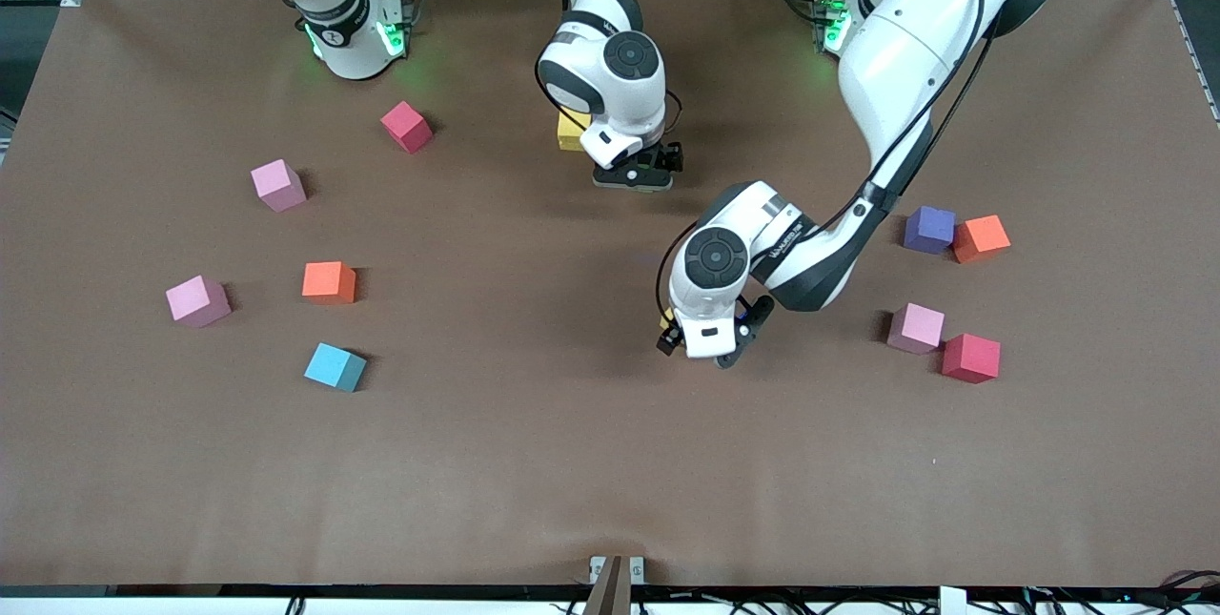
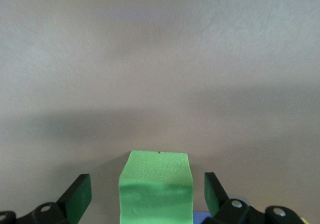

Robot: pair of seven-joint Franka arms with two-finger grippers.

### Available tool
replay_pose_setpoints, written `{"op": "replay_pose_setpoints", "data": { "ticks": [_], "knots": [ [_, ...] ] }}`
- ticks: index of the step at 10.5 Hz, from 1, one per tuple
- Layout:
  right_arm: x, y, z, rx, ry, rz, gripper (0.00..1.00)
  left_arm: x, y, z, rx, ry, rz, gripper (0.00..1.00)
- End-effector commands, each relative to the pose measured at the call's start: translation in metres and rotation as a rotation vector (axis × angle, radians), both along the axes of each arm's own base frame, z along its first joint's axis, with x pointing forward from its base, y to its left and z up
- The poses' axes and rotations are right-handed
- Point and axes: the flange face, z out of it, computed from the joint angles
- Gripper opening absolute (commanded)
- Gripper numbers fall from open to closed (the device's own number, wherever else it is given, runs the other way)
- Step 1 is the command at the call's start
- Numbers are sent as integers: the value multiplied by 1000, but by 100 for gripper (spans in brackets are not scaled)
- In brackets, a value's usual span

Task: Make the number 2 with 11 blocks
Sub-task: 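Place the green cube below the cyan cube with the right gripper and release, then grasp the cyan cube with the right gripper while the left gripper lifts yellow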

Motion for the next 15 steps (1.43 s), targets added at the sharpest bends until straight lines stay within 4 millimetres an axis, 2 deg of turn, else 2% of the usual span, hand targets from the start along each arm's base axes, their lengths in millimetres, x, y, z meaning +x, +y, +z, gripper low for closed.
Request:
{"op": "replay_pose_setpoints", "data": {
  "ticks": [1,3,4,7,9,11,12,15],
  "knots": [
    [24,-24,34,-24,-8,-32,100,-3,-5,-4,-13,0,15,100],
    [50,-47,41,-40,-5,-52,100,-3,-5,-7,-10,0,11,100],
    [75,-65,46,-33,-11,-82,100,-3,-4,-12,-6,3,10,98],
    [154,-139,61,-13,-28,-194,100,2,1,-11,-7,-5,21,81],
    [194,-183,69,-4,-39,-283,100,-1,-1,-13,-1,-4,23,73],
    [223,-229,73,-24,-23,-362,100,1,1,-9,3,-14,40,59],
    [230,-249,76,-41,-6,-379,100,-3,-6,-8,2,-15,30,58],
    [258,-314,72,-53,12,-413,100,-1,-5,3,9,-40,5,56]
  ]
}}
